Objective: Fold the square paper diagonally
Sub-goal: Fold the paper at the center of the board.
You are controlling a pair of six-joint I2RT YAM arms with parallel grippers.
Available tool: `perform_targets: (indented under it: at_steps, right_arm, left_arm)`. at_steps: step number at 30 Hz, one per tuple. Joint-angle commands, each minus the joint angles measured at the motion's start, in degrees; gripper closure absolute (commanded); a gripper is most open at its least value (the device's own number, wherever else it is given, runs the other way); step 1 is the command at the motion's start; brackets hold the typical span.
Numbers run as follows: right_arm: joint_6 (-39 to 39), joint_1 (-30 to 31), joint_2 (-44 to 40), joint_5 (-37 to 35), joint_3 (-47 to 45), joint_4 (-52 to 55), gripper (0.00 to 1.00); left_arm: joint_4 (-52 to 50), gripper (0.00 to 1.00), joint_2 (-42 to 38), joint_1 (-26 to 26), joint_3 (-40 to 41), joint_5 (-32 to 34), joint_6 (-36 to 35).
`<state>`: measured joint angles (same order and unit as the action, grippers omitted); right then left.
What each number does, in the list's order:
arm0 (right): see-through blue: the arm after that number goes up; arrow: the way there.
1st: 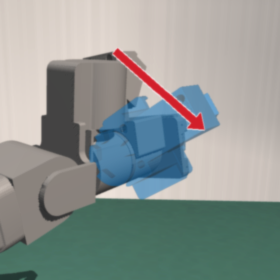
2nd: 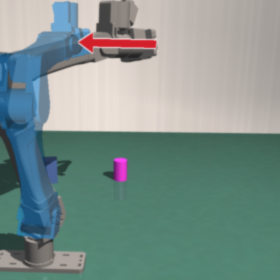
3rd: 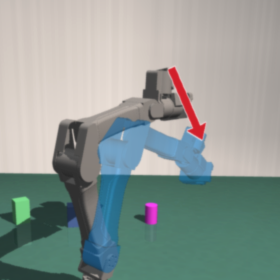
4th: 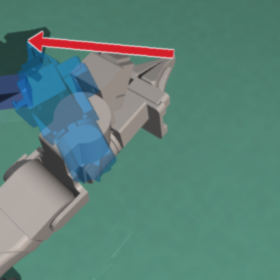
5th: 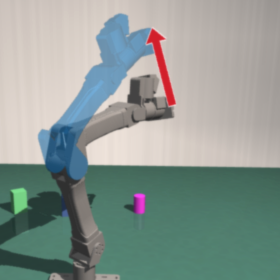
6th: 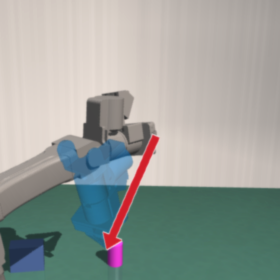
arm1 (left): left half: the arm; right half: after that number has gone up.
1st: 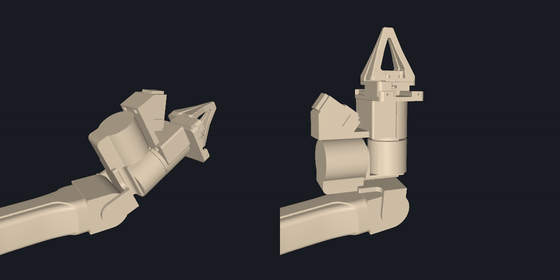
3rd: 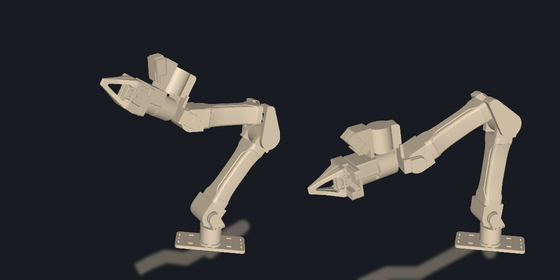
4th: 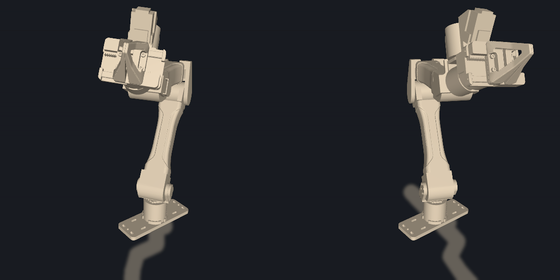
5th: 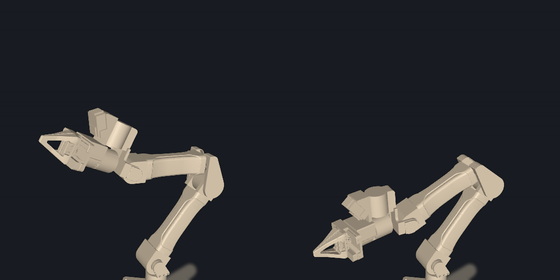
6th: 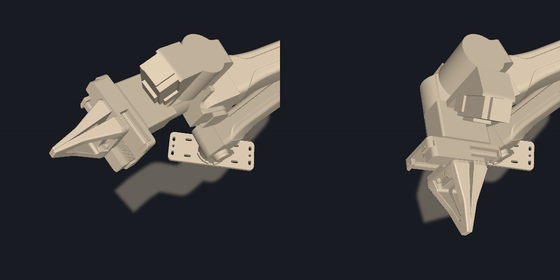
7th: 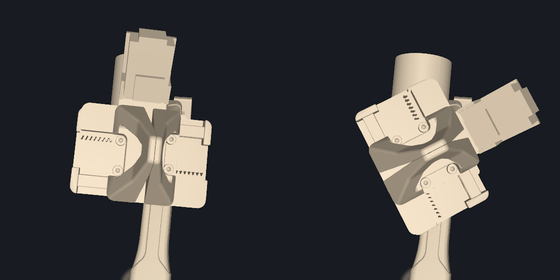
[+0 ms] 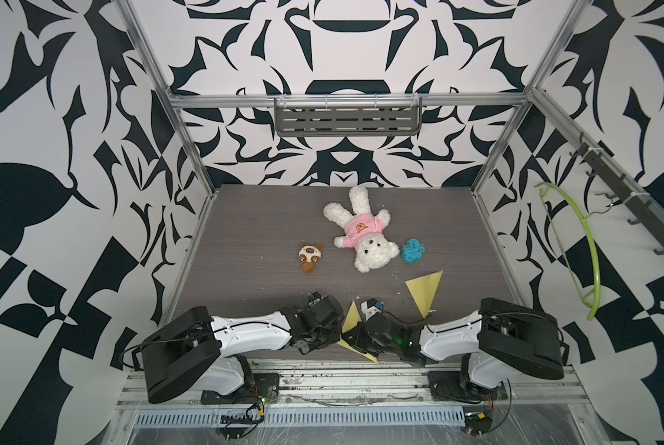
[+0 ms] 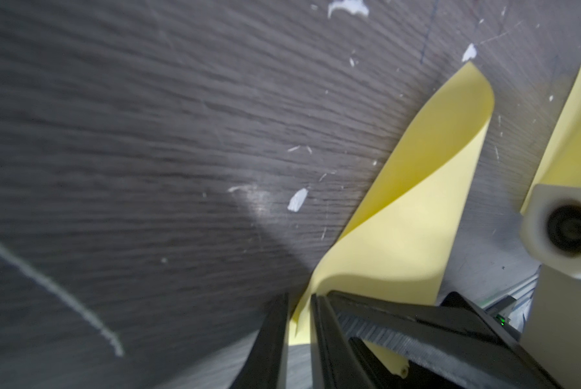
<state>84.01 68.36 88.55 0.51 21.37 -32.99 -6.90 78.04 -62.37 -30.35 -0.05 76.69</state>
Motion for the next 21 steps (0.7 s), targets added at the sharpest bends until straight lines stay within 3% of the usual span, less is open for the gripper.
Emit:
perform_targets:
  at_steps: [1,21]
  right_arm:
    - [-1.0,0.4,1.0,0.5,-0.1,5.1,1.00]
    - [-1.3,0.4,0.3,0.3,0.1,5.2,1.00]
  left_arm:
    - [-1.1,0.83,0.3,-0.2,0.6,-0.1,-0.2]
    - [-0.7,1.00,-1.4,-1.0,1.0,-0.3,0.6]
